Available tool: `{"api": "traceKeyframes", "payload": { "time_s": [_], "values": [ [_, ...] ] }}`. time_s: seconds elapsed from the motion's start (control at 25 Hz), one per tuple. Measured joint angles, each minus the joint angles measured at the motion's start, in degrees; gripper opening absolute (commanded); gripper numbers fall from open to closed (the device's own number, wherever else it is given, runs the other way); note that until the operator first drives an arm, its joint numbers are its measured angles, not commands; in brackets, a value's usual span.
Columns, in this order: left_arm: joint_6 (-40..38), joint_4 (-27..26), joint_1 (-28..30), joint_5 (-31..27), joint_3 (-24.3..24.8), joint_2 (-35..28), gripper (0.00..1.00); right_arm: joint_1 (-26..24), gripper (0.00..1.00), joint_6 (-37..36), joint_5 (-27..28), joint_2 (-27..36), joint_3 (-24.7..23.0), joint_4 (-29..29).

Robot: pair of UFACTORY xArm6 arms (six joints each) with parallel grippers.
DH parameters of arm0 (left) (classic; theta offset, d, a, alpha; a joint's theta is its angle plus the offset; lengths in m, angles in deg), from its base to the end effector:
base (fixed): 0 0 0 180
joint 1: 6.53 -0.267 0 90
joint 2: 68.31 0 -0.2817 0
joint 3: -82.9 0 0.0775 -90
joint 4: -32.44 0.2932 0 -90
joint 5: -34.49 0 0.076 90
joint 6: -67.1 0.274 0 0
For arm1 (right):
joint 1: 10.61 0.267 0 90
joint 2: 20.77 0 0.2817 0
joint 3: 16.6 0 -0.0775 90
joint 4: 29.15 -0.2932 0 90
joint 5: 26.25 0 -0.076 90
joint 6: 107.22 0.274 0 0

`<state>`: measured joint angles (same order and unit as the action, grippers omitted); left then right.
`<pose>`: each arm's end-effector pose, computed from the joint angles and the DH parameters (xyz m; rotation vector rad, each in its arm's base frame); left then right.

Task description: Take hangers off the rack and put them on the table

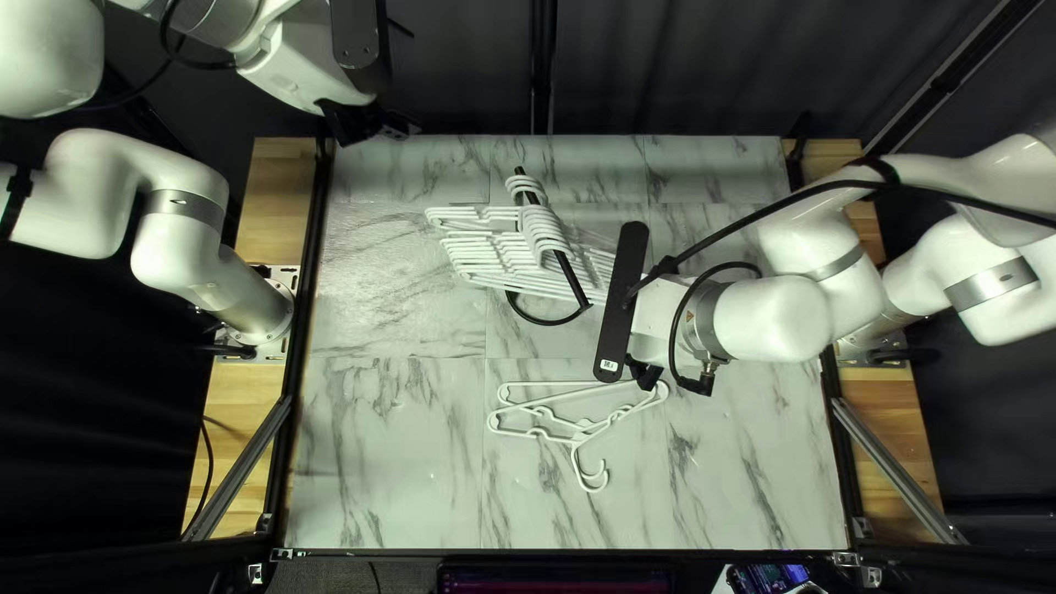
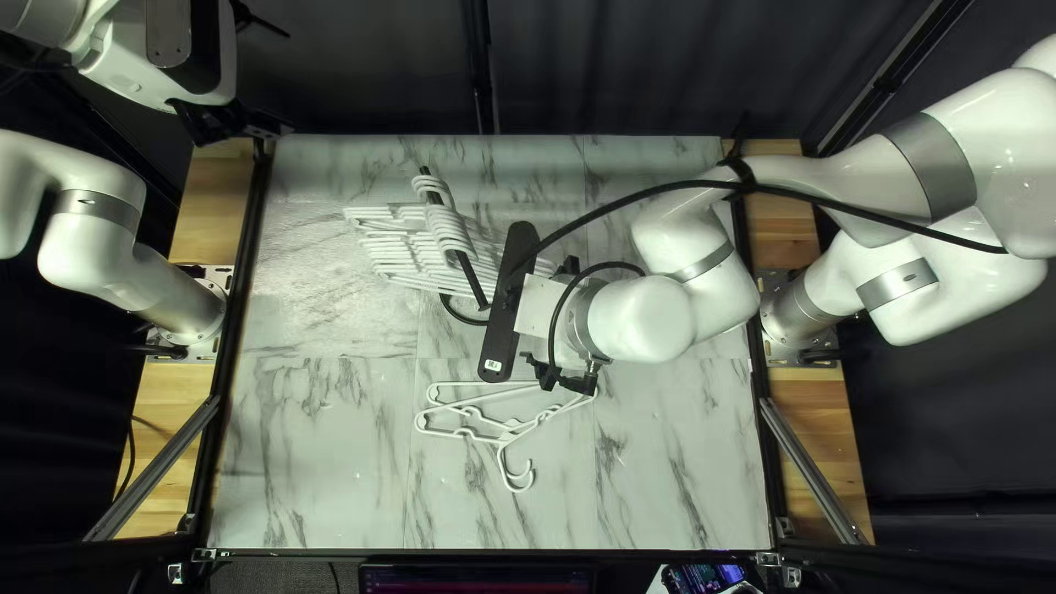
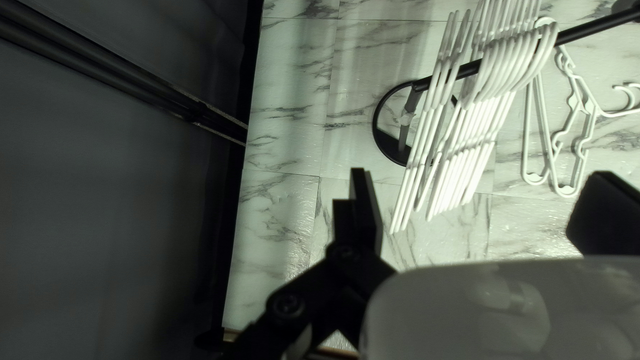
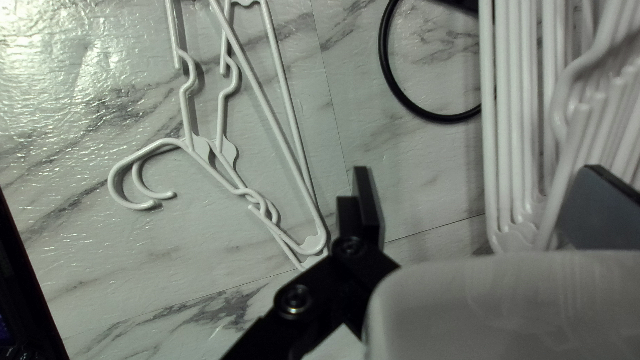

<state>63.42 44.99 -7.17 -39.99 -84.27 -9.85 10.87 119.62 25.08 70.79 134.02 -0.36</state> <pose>0.3200 0.0565 0.4963 -2.8035 -0.1147 -0.8723 0.4236 0.0805 0.2437 2.8354 -0.2299 0.5624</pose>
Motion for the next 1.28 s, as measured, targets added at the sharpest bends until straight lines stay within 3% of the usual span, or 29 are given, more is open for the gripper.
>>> {"api": "traceKeyframes", "payload": {
  "time_s": [0.84,1.28],
  "values": [
    [0.00,0.00,0.00,0.00,0.00,0.00,1.00,-1.15,1.00,-2.33,-2.22,-2.36,0.60,-1.73],
    [0.00,0.00,0.00,0.00,0.00,0.00,1.00,-2.12,1.00,-2.37,-3.26,1.36,-3.99,-2.33]
  ]
}}
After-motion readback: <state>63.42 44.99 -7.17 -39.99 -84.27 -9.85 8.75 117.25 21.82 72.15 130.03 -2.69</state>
